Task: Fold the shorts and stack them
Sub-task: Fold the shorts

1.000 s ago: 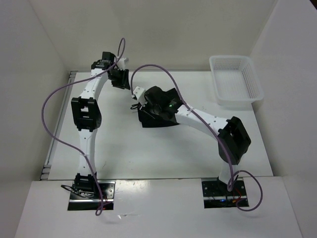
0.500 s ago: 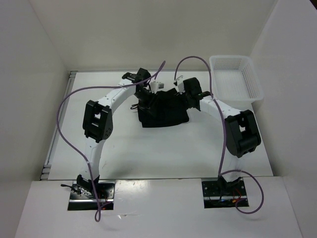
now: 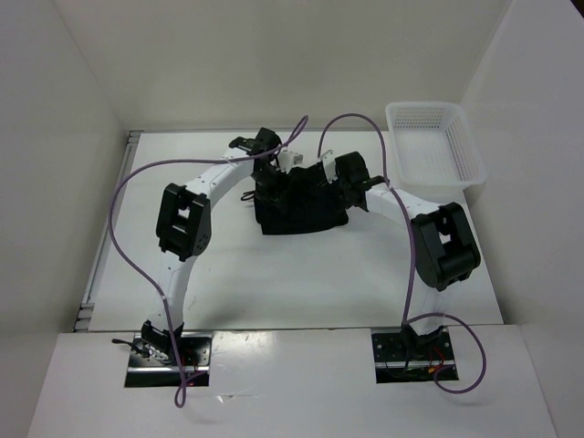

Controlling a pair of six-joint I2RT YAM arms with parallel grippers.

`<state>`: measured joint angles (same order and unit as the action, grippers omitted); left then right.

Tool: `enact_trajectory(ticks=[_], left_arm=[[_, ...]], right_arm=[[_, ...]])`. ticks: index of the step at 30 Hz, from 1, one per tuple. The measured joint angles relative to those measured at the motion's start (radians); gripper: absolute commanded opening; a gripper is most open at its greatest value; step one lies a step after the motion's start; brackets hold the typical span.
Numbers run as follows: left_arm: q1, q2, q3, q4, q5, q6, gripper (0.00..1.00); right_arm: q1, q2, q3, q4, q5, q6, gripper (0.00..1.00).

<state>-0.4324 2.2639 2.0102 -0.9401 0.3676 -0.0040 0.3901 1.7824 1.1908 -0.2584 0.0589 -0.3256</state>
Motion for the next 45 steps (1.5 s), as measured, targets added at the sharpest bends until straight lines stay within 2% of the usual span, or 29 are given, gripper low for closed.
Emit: enact_trajectory(ticks=[2,4,5,6,9,15,19,24,27,30,33,35,41,45], left_arm=[[-0.005,0.006,0.0,0.006,0.002,0.0,0.52],[-0.009,0.021,0.002,0.012,0.015,0.0,0.42],[-0.01,0.029,0.002,0.015,0.023,0.001,0.26],[-0.01,0.04,0.002,0.016,0.029,-0.003,0.17],[-0.01,0.066,0.002,0.018,0.042,-0.001,0.0],[0.029,0.062,0.069,-0.022,0.054,-0.001,0.0],[0.077,-0.034,0.067,-0.055,0.05,-0.001,0.0],[0.101,-0.225,-0.083,-0.066,0.039,0.0,0.0],[0.093,-0.246,-0.21,-0.05,0.039,0.001,0.05],[0.087,-0.213,-0.344,-0.018,0.022,0.0,0.16],[0.086,-0.175,-0.407,0.001,-0.001,0.0,0.28],[0.092,-0.168,-0.414,0.003,-0.016,-0.003,0.4],[0.156,-0.179,-0.339,-0.009,-0.013,0.0,0.57],[0.208,-0.216,-0.233,-0.021,0.041,0.0,0.6]], right_arm=[[0.0,-0.001,-0.006,0.009,-0.002,0.0,0.67],[0.0,-0.001,-0.008,0.012,-0.007,-0.001,0.69],[0.0,-0.001,-0.008,0.013,-0.011,0.0,0.69],[0.0,-0.002,-0.008,0.016,-0.018,-0.001,0.71],[0.0,-0.006,-0.025,0.023,-0.052,-0.016,0.72],[0.0,-0.024,-0.1,0.02,-0.117,-0.04,0.75],[0.0,-0.024,-0.113,0.019,-0.132,-0.044,0.76],[0.0,-0.024,-0.112,0.021,-0.139,-0.052,0.76],[0.0,-0.024,-0.112,0.021,-0.143,-0.058,0.77],[0.0,-0.024,-0.11,0.021,-0.146,-0.063,0.77],[0.0,-0.024,-0.106,0.019,-0.151,-0.076,0.8],[0.0,-0.024,-0.101,0.013,-0.157,-0.093,0.8],[0.0,-0.047,-0.084,-0.06,-0.218,-0.159,0.81],[0.003,-0.102,-0.079,-0.09,-0.289,-0.187,0.78]])
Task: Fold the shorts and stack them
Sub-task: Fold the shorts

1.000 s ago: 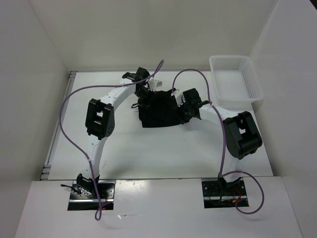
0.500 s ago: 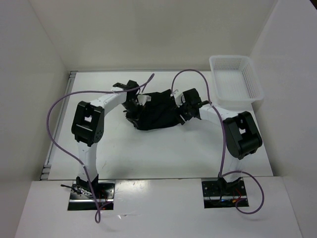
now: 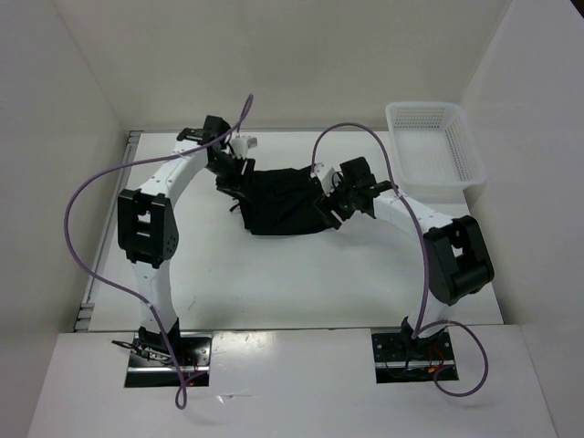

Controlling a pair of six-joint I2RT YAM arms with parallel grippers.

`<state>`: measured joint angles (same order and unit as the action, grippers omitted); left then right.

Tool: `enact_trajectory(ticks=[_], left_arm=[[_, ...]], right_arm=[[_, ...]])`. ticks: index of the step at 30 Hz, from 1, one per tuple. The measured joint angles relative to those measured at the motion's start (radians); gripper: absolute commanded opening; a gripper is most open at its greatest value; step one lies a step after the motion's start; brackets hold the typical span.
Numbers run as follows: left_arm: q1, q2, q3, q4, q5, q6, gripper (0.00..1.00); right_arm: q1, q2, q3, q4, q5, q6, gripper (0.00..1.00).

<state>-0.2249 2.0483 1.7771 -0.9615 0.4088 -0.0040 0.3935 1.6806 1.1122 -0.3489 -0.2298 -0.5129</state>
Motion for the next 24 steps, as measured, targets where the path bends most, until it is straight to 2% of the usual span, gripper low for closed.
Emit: enact_trajectory(ticks=[5,10,14,16,17,18,21,22,24], left_arm=[[0.047,0.016,0.176,0.003,0.053,0.0,0.61],[0.049,0.158,0.315,0.013,0.053,0.0,0.66],[0.04,0.29,0.351,0.024,0.03,-0.001,0.67],[0.035,0.333,0.351,0.02,0.018,-0.002,0.64],[0.034,0.345,0.351,0.018,0.017,-0.002,0.61],[0.032,0.35,0.351,0.018,0.017,-0.002,0.5],[0.027,0.348,0.354,0.02,0.02,-0.003,0.34],[0.025,0.348,0.357,0.02,0.021,-0.002,0.21],[0.023,0.348,0.36,0.019,0.023,-0.003,0.09]], right_arm=[[0.045,-0.031,0.0,0.035,0.016,-0.018,0.72],[0.102,-0.029,-0.001,0.07,0.058,-0.057,0.68],[0.158,-0.016,-0.006,0.105,0.089,-0.089,0.65],[0.175,-0.005,-0.008,0.114,0.096,-0.1,0.65],[0.181,0.0,-0.008,0.117,0.097,-0.108,0.65],[0.183,0.005,-0.008,0.117,0.098,-0.115,0.65],[0.186,0.007,-0.019,0.119,0.104,-0.145,0.64],[0.186,0.007,-0.026,0.12,0.108,-0.155,0.6],[0.193,0.012,-0.043,0.122,0.119,-0.169,0.55]])
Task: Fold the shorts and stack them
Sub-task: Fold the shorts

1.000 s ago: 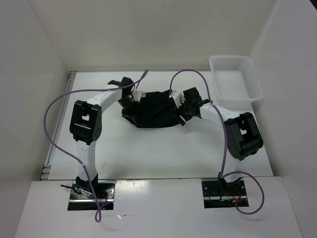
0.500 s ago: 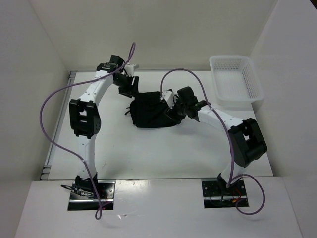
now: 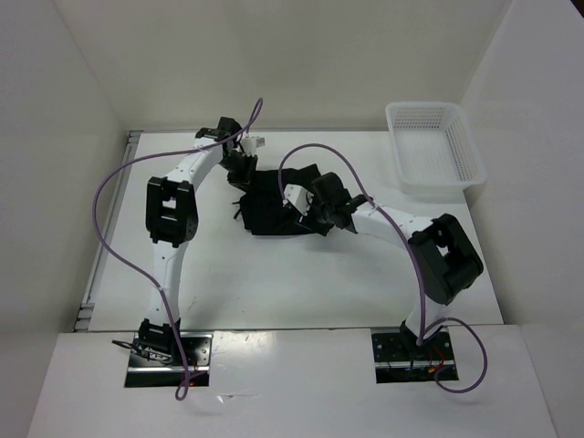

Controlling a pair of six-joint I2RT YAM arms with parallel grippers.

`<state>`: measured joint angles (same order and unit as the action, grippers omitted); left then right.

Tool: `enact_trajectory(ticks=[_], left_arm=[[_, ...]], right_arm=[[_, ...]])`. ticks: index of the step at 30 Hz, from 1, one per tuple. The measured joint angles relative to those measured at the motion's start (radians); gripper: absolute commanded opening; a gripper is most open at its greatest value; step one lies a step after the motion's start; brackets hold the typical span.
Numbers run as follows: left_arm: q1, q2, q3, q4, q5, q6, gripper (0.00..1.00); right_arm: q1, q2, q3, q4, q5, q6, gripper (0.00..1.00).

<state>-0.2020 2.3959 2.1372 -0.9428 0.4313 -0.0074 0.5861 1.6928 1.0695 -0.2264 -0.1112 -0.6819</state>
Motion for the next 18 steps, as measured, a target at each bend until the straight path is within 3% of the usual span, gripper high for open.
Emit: enact_trajectory(ticks=[2,7,11,18], left_arm=[[0.0,0.0,0.019,-0.006,0.0,0.004,0.0],[-0.001,0.0,0.095,-0.018,-0.006,0.003,0.0],[-0.007,-0.002,0.172,-0.022,0.005,0.003,0.0],[-0.018,0.0,0.208,-0.021,-0.017,0.004,0.19]], right_arm=[[0.008,0.013,-0.011,0.004,0.008,-0.009,0.46],[0.014,0.043,-0.038,0.01,0.027,-0.023,0.26],[0.014,0.046,-0.043,0.016,0.031,-0.026,0.26],[0.014,0.054,-0.043,0.03,0.027,-0.035,0.26]])
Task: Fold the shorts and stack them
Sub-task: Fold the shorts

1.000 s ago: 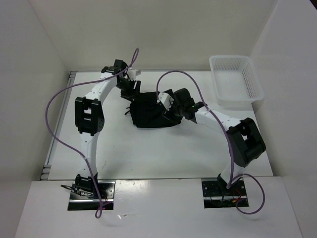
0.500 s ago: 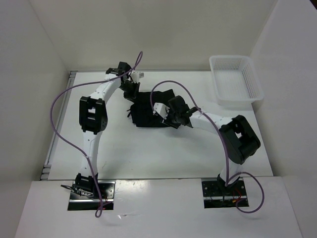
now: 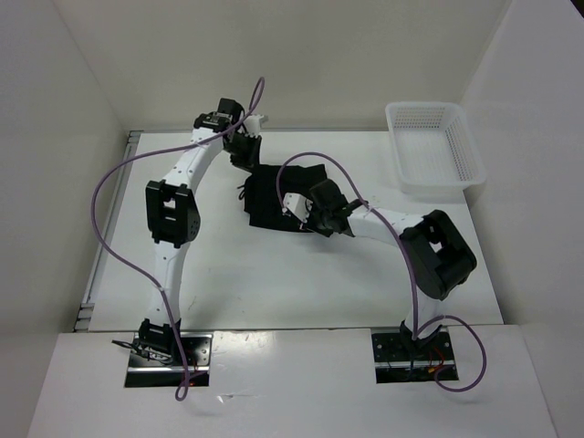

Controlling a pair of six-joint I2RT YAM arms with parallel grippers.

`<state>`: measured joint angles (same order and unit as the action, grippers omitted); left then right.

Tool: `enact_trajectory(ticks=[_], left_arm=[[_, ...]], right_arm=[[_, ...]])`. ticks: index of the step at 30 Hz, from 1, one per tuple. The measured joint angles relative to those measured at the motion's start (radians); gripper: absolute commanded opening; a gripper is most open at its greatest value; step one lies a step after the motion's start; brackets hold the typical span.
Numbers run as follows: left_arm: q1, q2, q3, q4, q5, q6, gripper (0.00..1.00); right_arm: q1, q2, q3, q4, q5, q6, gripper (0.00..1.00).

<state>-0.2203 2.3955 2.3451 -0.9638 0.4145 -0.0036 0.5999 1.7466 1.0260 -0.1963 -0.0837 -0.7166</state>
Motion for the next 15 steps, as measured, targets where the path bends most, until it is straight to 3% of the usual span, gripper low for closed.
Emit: enact_trajectory(ticks=[5,10,12,15], left_arm=[[-0.004,0.053,0.0,0.024,-0.086,0.001,0.3],[0.013,0.117,0.0,0.037,-0.135,-0.002,0.53],[0.017,0.115,0.001,0.04,-0.138,-0.001,0.66],[0.019,0.111,0.002,0.045,-0.14,0.003,1.0]], right_arm=[[0.0,0.005,0.0,0.002,-0.003,-0.002,0.33],[0.0,0.005,0.027,-0.017,-0.003,0.03,0.59],[-0.003,0.002,0.074,-0.05,-0.006,0.06,0.69],[-0.021,-0.019,0.177,-0.094,-0.026,0.127,0.82]])
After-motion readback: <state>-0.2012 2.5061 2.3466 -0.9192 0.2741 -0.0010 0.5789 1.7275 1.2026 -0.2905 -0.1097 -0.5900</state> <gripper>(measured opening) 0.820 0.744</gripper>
